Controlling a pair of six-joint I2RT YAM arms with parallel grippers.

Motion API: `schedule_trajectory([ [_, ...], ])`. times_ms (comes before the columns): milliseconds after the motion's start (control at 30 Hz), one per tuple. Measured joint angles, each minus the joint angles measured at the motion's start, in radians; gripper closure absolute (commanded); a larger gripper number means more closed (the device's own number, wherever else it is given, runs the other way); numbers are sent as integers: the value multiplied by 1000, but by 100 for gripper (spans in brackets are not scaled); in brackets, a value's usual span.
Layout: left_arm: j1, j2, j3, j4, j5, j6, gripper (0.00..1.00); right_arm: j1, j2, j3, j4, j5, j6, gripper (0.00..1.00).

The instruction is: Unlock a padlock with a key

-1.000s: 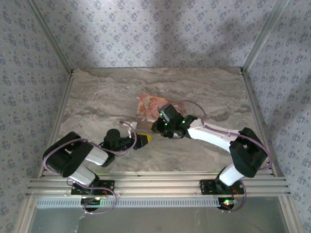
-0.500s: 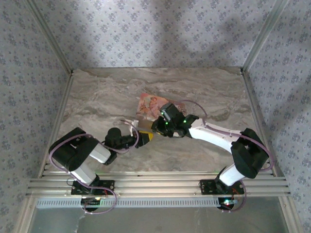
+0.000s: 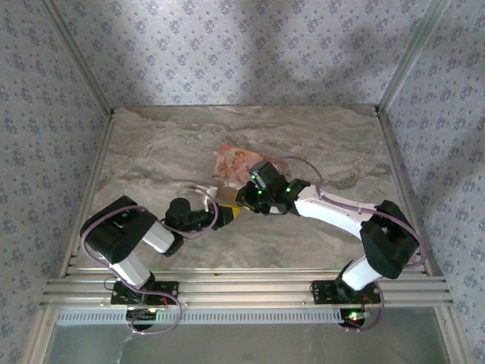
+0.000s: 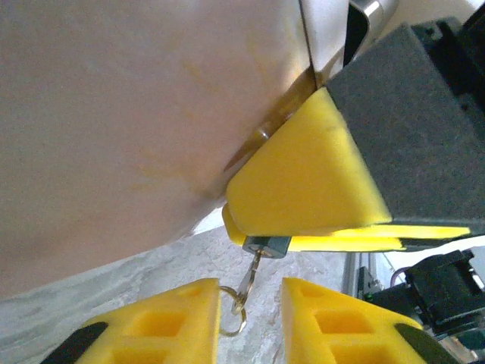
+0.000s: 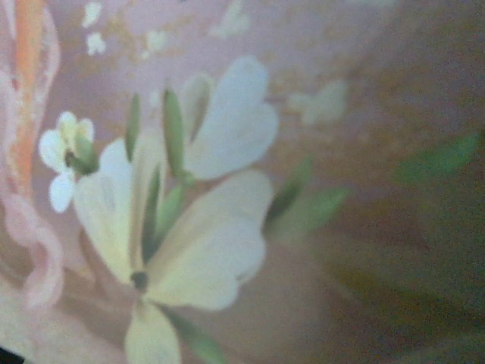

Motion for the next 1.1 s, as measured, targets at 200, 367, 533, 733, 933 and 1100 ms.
schedule_trajectory([
  [200, 0, 1, 0, 0, 1, 8, 100, 0, -2, 0, 0, 1, 0, 100],
  [367, 3, 0, 0, 1, 2, 22, 100, -2, -5, -3, 0, 0, 2, 100],
  [533, 3, -20, -5, -13, -4, 29, 100, -2, -9, -16, 21, -1, 13, 100],
  [733, 5, -74, -15, -58, -41, 37, 100, 0, -9, -39, 96, -18, 58, 100],
  [933, 4, -92, -15, -98, -60, 35, 100, -2, 3, -62, 153, -28, 97, 100],
  [1100, 4, -99, -10, -133, -60, 30, 100, -2, 15, -62, 153, -32, 92, 100],
])
